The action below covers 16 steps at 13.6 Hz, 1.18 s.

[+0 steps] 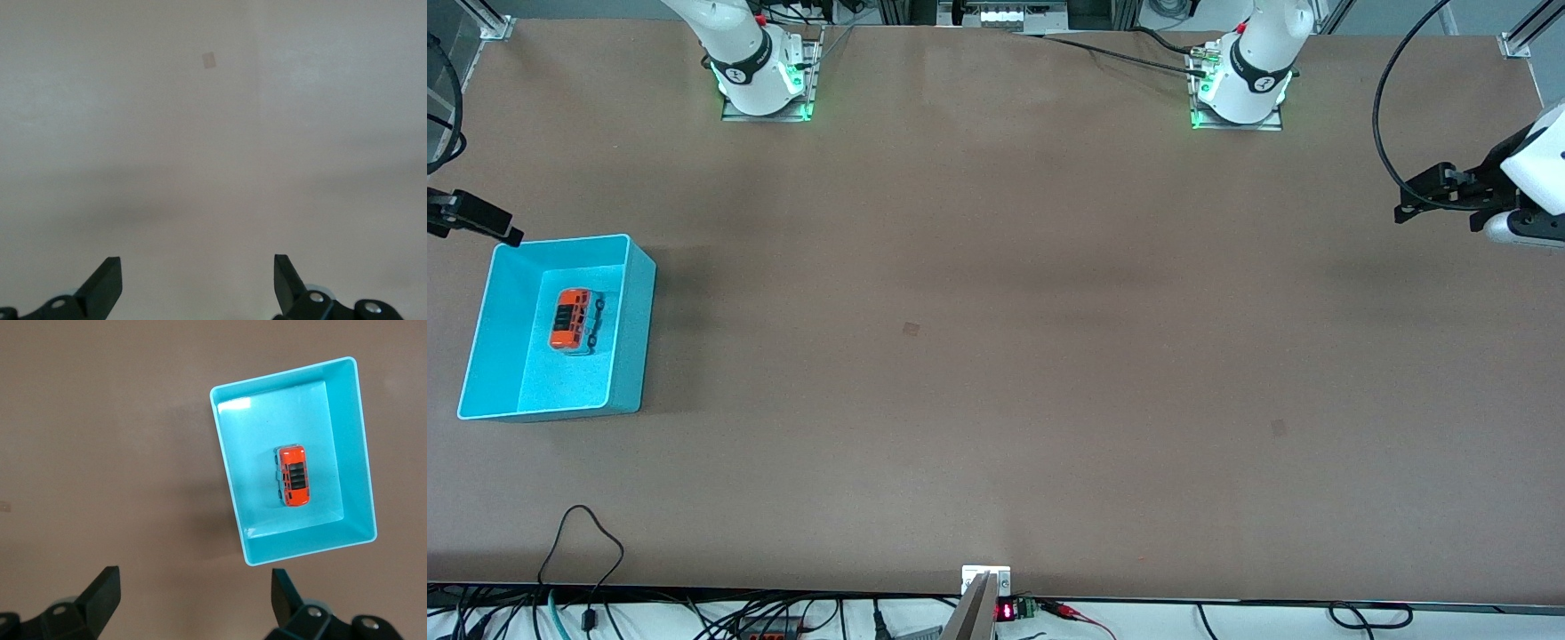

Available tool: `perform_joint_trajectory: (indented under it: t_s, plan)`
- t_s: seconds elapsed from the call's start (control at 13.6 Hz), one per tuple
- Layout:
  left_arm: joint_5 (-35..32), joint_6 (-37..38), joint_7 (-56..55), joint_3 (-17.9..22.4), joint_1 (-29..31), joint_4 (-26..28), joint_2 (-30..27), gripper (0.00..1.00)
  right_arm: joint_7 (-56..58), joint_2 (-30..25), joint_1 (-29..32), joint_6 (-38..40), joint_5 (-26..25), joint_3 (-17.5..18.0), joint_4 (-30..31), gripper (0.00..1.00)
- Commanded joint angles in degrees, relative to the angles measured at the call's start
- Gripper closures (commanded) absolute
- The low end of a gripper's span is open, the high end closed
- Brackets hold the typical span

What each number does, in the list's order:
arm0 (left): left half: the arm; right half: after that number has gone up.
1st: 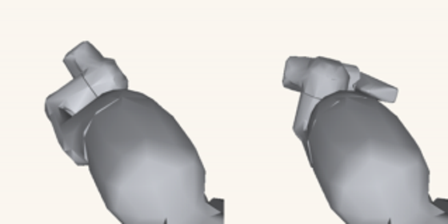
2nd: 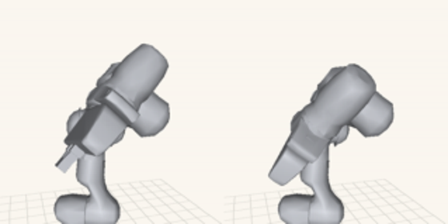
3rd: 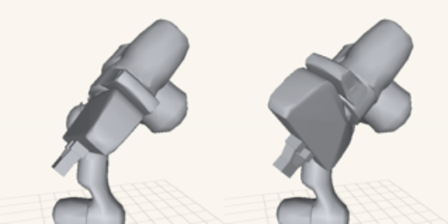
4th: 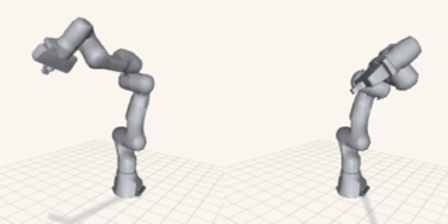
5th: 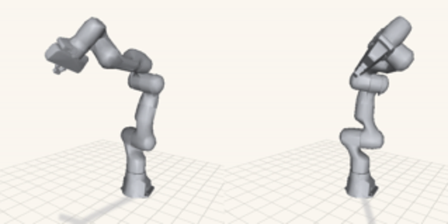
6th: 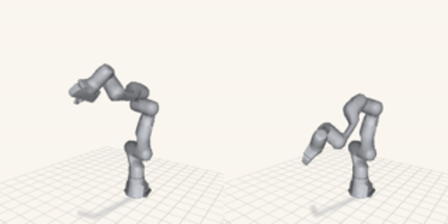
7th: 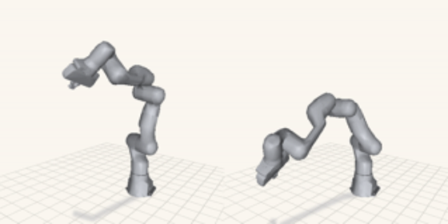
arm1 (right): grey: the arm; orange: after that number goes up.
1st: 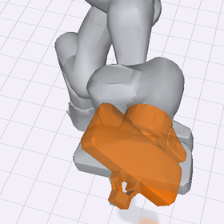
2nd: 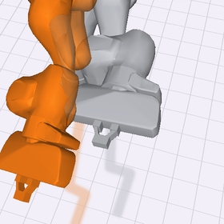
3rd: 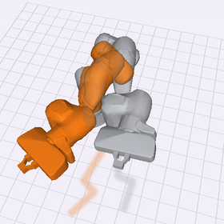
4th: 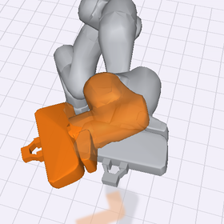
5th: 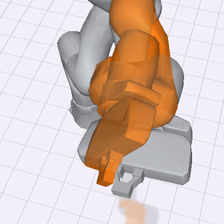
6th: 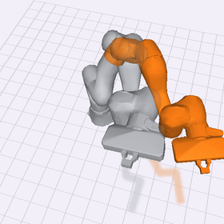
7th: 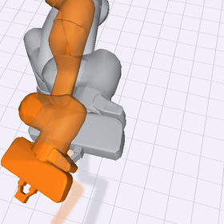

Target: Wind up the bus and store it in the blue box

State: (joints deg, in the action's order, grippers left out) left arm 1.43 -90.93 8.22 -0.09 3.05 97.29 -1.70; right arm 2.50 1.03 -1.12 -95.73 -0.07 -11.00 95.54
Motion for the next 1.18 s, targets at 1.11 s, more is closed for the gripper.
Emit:
perform_joint_trajectory:
  t_s: [1.11]
  plan:
    - [0.2, 1.3, 1.3, -0.1, 1.3, -1.8, 0.9, 0.00, -0.2, -3.1, 0.0, 1.1, -0.8, -0.2, 1.8, 0.00]
